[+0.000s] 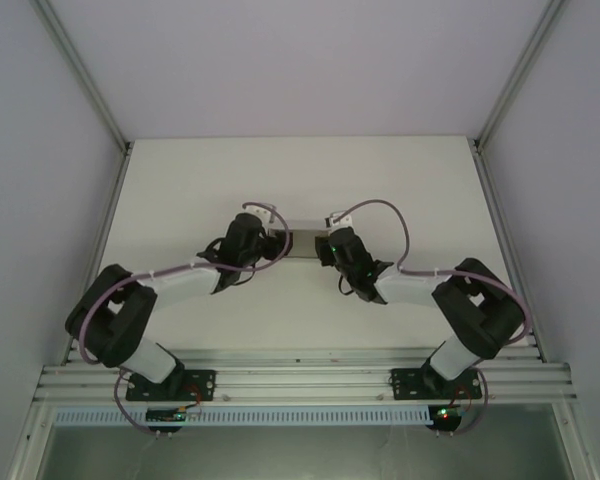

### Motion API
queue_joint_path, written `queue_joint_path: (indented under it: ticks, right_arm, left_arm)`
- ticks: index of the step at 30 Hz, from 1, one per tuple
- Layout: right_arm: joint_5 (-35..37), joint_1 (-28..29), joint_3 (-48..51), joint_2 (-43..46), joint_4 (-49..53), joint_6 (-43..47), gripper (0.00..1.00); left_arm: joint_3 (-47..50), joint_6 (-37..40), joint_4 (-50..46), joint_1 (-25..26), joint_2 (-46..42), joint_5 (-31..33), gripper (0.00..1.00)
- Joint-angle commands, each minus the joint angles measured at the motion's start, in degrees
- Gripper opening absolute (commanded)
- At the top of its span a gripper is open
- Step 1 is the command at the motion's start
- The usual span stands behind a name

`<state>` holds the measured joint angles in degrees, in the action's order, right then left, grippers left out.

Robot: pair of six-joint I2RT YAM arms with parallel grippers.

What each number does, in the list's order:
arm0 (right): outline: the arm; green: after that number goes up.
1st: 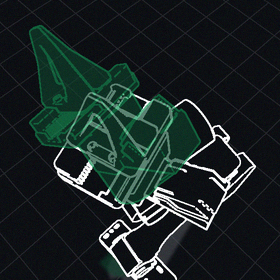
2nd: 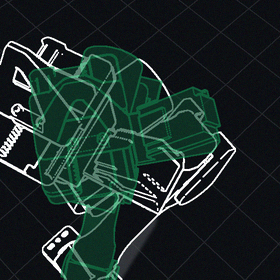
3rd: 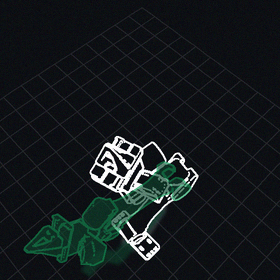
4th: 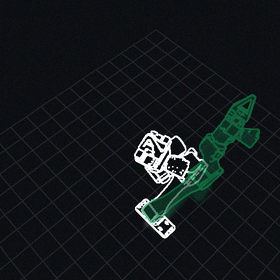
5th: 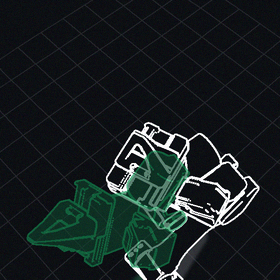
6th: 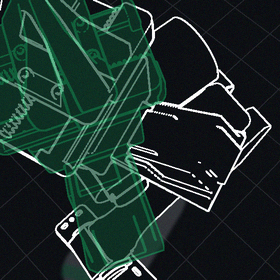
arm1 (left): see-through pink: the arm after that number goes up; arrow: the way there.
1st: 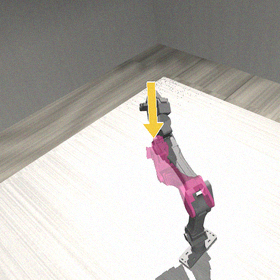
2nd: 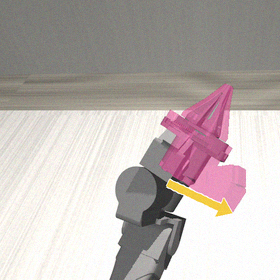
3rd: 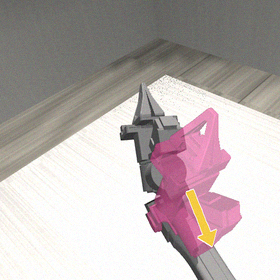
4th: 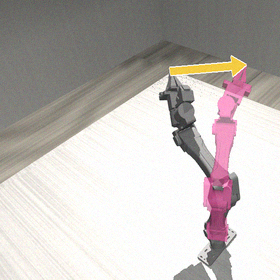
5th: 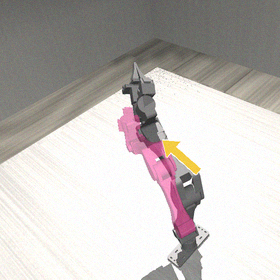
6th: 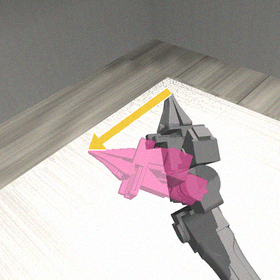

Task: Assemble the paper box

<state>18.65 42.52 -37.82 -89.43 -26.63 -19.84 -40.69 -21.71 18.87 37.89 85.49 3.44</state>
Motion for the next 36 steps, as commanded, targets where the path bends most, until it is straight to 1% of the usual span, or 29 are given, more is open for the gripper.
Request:
queue_joint_path:
  ticks: [1, 3, 6, 8, 10, 11, 12, 14, 16, 17, 18, 19, 21, 23, 26, 28, 29, 30, 32, 34, 36]
  right_arm:
    - [0.7, 0.5, 0.6, 3.7, 5.5, -0.4, 0.43]
    - [0.5, 1.1, 1.5, 5.5, 7.6, -0.6, 0.52]
    - [1.3, 2.4, 3.7, 10.5, 10.7, 0.2, 0.65]
    - [1.1, 3.3, 4.5, 15.0, 13.8, 0.9, 0.73]
    - [-0.8, 4.0, 4.6, 20.8, 18.0, 2.8, 0.84]
    - [-2.5, 4.2, 4.6, 23.6, 20.2, 2.8, 0.90]
    - [-6.1, 4.2, 4.4, 26.6, 22.3, 3.6, 0.99]
    - [-6.8, 4.1, 3.9, 31.2, 22.9, 4.2, 1.00]
    - [-8.5, 3.3, 2.8, 34.0, 23.1, 5.0, 0.99]
    - [-8.3, 2.2, 1.4, 34.4, 23.7, 4.3, 0.99]
    - [-8.8, 0.8, -0.5, 33.9, 25.0, 3.1, 0.99]
    - [-9.1, -0.8, -2.8, 32.8, 26.9, 1.7, 1.00]
    - [-10.5, -4.3, -7.6, 28.9, 30.4, -1.4, 1.00]
    - [-11.8, -7.6, -12.3, 23.2, 33.8, -4.2, 0.99]
    - [-15.5, -11.8, -19.1, 13.3, 39.1, -8.5, 0.99]
    - [-18.7, -13.7, -22.1, 7.1, 40.9, -10.4, 0.95]
    - [-21.7, -14.6, -23.3, 4.0, 40.3, -10.4, 0.92]
    - [-24.2, -15.0, -23.9, 1.4, 39.9, -10.6, 0.90]
    - [-28.6, -15.0, -24.3, -3.1, 37.8, -10.2, 0.87]
    - [-30.4, -15.0, -24.3, -6.6, 37.4, -10.3, 0.84]
    - [-30.6, -15.1, -23.7, -8.9, 37.5, -10.2, 0.79]
  left_arm:
    - [1.9, 1.0, -2.7, 0.8, -4.3, -1.9, 0.76]
    - [3.0, 1.1, -4.6, 1.2, -6.8, -2.3, 0.83]
    - [3.9, 1.4, -8.6, 1.8, -11.4, -2.8, 1.00]
    - [3.4, 1.4, -12.4, 2.4, -15.2, -2.8, 1.00]
    - [1.4, 0.5, -17.9, 3.1, -19.6, -2.2, 1.00]
    - [0.3, 0.2, -20.0, 3.3, -21.5, -2.5, 1.00]
    - [-1.1, -0.5, -22.4, 3.5, -23.3, -2.2, 1.00]
    - [-3.6, -2.9, -25.7, 3.6, -25.6, 0.4, 1.00]
    - [-7.1, -5.3, -29.9, 2.9, -25.7, 4.7, 1.00]
    - [-9.3, -6.7, -32.2, 1.9, -24.7, 5.4, 1.00]
    - [-11.4, -8.2, -34.4, 0.2, -23.4, 4.8, 1.00]
    - [-13.5, -9.8, -36.1, -2.0, -21.4, 2.6, 1.00]
    - [-16.7, -12.0, -37.4, -6.8, -16.6, -4.3, 1.00]
    - [-19.3, -13.2, -37.5, -9.7, -11.4, -8.3, 1.00]
    - [-23.0, -12.2, -36.4, -11.6, -3.7, -12.8, 1.00]
    - [-25.5, -11.7, -36.4, -12.5, 1.2, -15.4, 1.00]
    - [-26.6, -11.6, -36.3, -13.2, 3.8, -17.9, 1.00]
    - [-27.2, -11.1, -35.5, -13.7, 5.8, -20.8, 1.00]
    - [-28.2, -11.1, -34.8, -14.3, 9.6, -23.4, 1.00]
    - [-28.7, -10.5, -34.1, -14.8, 12.7, -25.4, 1.00]
    - [-28.3, -10.4, -32.6, -15.3, 15.1, -28.0, 1.00]
